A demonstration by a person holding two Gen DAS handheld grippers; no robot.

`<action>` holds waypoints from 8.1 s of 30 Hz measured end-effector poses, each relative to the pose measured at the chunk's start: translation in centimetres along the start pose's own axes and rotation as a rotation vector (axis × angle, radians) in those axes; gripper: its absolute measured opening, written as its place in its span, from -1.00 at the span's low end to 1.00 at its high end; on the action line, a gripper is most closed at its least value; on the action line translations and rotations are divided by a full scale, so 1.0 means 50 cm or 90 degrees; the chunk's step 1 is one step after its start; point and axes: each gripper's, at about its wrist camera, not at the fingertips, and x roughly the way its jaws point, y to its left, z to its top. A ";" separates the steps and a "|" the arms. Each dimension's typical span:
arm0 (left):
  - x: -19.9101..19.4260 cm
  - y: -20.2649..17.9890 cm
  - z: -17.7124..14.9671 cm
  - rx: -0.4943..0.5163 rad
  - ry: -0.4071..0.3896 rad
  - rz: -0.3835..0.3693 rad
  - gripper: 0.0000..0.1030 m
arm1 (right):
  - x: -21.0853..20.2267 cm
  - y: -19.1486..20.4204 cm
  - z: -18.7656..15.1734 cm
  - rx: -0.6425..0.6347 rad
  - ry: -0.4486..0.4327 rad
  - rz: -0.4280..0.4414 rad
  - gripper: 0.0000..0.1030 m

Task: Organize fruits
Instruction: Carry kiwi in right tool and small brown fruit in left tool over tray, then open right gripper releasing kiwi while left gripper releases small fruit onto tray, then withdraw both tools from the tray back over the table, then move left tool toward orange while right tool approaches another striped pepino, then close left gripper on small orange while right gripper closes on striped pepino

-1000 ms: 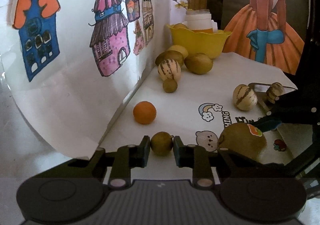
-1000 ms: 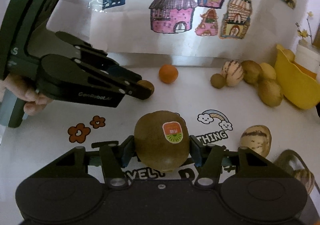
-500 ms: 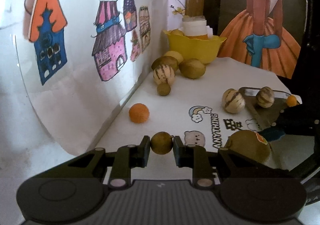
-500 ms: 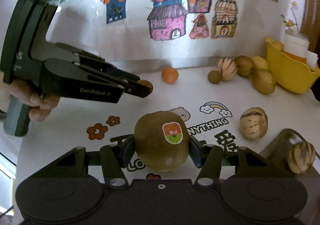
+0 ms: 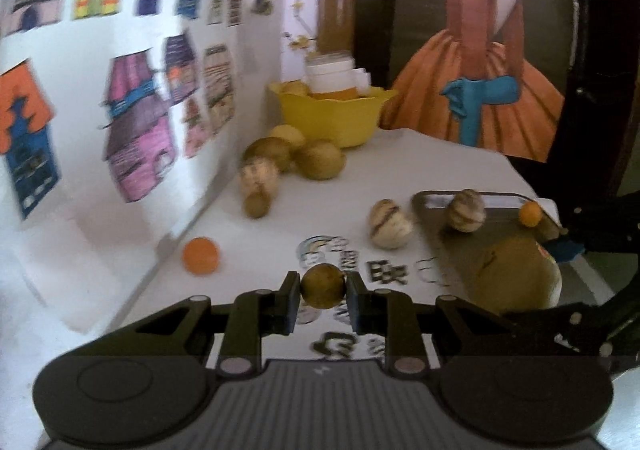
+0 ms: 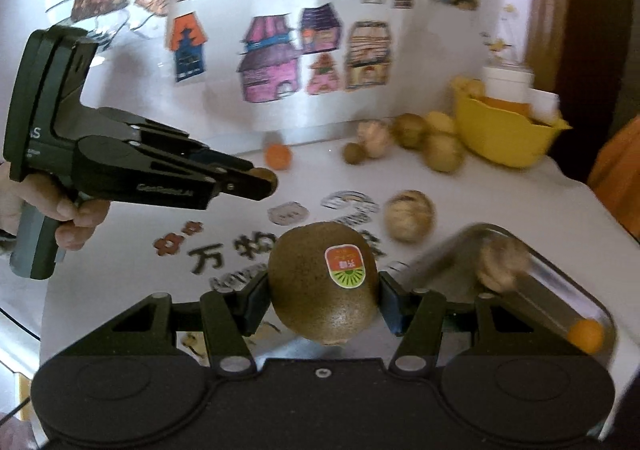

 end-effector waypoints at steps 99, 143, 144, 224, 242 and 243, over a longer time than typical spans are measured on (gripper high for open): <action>-0.076 -0.196 0.036 -0.080 -0.052 -0.061 0.99 | -0.246 -0.051 -0.144 0.104 -0.134 -0.172 0.99; -0.262 0.046 -0.169 -0.095 0.051 0.155 0.99 | -0.123 0.214 -0.139 0.063 0.017 0.024 0.99; -0.259 0.048 -0.165 -0.090 0.050 0.156 0.99 | -0.116 0.213 -0.130 0.053 0.009 0.025 0.99; 0.190 0.126 0.015 -0.066 0.035 0.155 -0.19 | 0.283 -0.118 0.090 -0.013 0.075 -0.031 0.25; 0.164 0.088 0.003 -0.053 0.047 0.117 -0.32 | 0.274 -0.095 0.083 -0.032 0.070 -0.024 -0.03; 0.161 0.085 0.002 -0.053 0.049 0.114 -0.32 | 0.273 -0.091 0.082 -0.032 0.069 -0.020 -0.04</action>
